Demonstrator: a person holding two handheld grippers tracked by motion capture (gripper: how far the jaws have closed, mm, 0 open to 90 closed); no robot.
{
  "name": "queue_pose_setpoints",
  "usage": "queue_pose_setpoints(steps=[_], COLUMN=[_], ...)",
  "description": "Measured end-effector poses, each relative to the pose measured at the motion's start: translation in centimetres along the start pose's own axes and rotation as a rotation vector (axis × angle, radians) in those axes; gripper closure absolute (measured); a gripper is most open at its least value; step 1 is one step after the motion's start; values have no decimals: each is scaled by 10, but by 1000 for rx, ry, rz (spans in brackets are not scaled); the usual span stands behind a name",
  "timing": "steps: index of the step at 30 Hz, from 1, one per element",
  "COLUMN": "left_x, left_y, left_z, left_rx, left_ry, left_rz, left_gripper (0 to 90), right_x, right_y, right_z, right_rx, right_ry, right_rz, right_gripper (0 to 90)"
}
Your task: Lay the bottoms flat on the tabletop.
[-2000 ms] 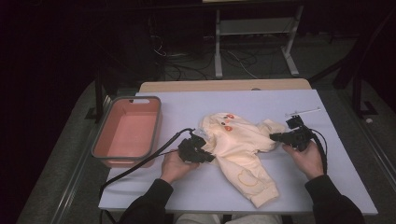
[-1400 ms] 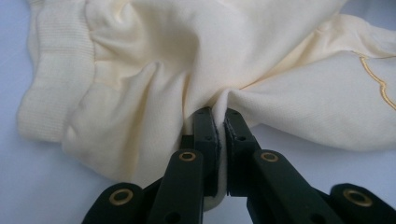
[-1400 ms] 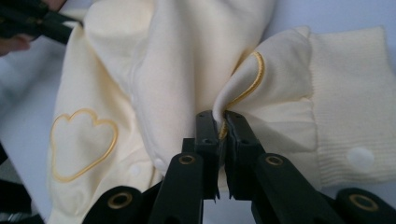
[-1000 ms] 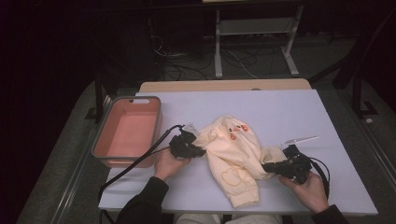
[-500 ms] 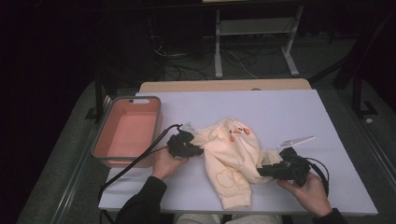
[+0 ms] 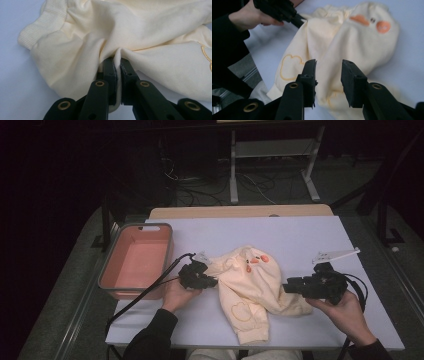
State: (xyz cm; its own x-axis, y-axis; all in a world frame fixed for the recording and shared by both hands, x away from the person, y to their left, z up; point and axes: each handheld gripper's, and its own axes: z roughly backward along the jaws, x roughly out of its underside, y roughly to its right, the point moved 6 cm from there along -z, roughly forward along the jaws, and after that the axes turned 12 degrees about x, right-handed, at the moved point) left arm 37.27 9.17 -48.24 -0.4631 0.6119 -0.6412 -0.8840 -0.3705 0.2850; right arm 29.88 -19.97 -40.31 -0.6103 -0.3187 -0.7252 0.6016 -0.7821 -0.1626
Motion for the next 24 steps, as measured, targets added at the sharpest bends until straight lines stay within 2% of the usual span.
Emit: queue_pose_setpoints(steps=[3,7,14,17,24], left_x=[0,0,0,0,0], left_y=[0,0,-1,-1,-1], left_z=[0,0,-1,-1,-1], left_rx=[1,0,1,2,2], left_ry=[0,1,4,1,2], left_rz=[2,3,2,2,0], left_gripper=[849,849,849,849,849], right_x=[-8,-16,-26,-29,-36], right_y=[4,11,28,33,47], right_z=[4,-3,-32,-44,-76], right_rx=[9,15,40,29,43], right_ry=[18,18,0,-9,-49], right_rz=[-3,1,31,51,39], right_gripper=[606,575,515,487,429])
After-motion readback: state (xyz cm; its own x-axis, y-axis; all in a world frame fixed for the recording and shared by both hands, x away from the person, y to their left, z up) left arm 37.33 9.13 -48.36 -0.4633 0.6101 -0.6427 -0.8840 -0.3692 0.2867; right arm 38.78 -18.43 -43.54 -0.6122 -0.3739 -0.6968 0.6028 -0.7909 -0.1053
